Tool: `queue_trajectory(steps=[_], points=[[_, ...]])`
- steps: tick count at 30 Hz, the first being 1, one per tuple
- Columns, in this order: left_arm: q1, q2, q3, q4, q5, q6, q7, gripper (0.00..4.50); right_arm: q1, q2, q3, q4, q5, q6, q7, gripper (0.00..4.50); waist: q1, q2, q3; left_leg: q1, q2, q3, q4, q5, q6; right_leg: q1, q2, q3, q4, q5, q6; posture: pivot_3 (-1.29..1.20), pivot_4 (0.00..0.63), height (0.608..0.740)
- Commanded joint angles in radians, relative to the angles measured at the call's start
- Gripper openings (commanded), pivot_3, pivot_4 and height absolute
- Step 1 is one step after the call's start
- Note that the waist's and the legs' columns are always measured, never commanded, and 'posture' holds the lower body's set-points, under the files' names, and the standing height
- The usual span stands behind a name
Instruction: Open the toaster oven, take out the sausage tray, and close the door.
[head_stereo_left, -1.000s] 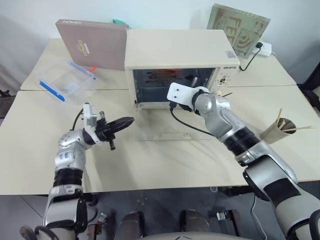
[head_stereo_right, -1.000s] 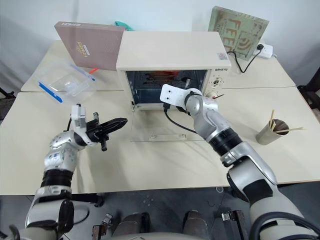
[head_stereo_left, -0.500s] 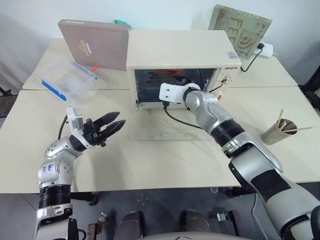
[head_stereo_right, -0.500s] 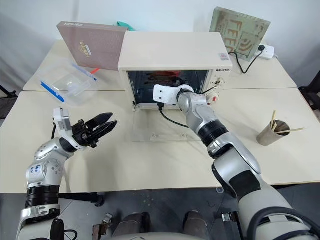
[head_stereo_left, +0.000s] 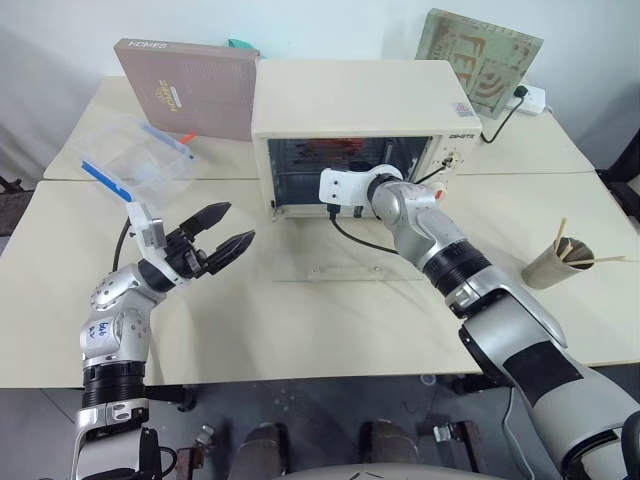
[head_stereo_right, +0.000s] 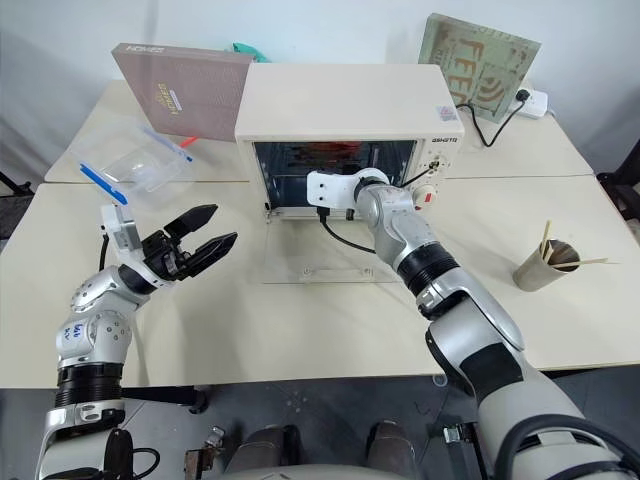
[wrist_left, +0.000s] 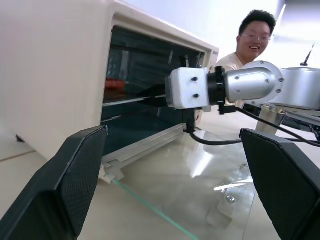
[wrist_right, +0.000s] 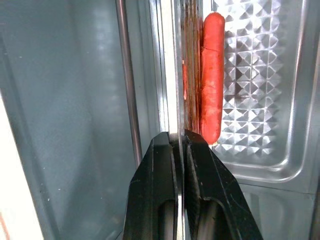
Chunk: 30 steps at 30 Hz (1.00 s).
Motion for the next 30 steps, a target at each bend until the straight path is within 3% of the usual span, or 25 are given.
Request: queue_trajectory(steps=[1, 13, 30], points=[[-0.001, 0.011, 0.004, -0.017, 0.0, -0.018, 0.013, 4.5, 0.046, -0.008, -0.024, -0.16, -0.01, 0.023, 0.045, 0.02, 0.0, 0.0, 0.0, 0.0, 0.0, 0.0, 0.0, 0.0, 0.0, 0.0, 0.0, 0.0, 0.0, 0.0, 0.0, 0.0, 0.15, 0.74], [-0.005, 0.035, 0.005, -0.016, -0.007, 0.011, 0.038, 4.5, 0.276, -0.056, -0.037, -0.565, -0.132, 0.107, 0.116, 0.02, 0.001, 0.0, 0.0, 0.0, 0.0, 0.001, 0.0, 0.0, 0.0, -0.001, 0.0, 0.0, 0.0, 0.0, 0.0, 0.0, 0.15, 0.74], [-0.024, 0.053, 0.0, 0.001, -0.019, 0.071, 0.038, 4.5, 0.473, -0.087, -0.032, -0.816, -0.306, 0.064, 0.125, 0.02, 0.0, 0.0, 0.0, 0.001, 0.001, 0.004, 0.0, 0.0, 0.0, -0.001, 0.001, 0.002, -0.001, 0.0, 0.0, 0.0, 0.15, 0.74]])
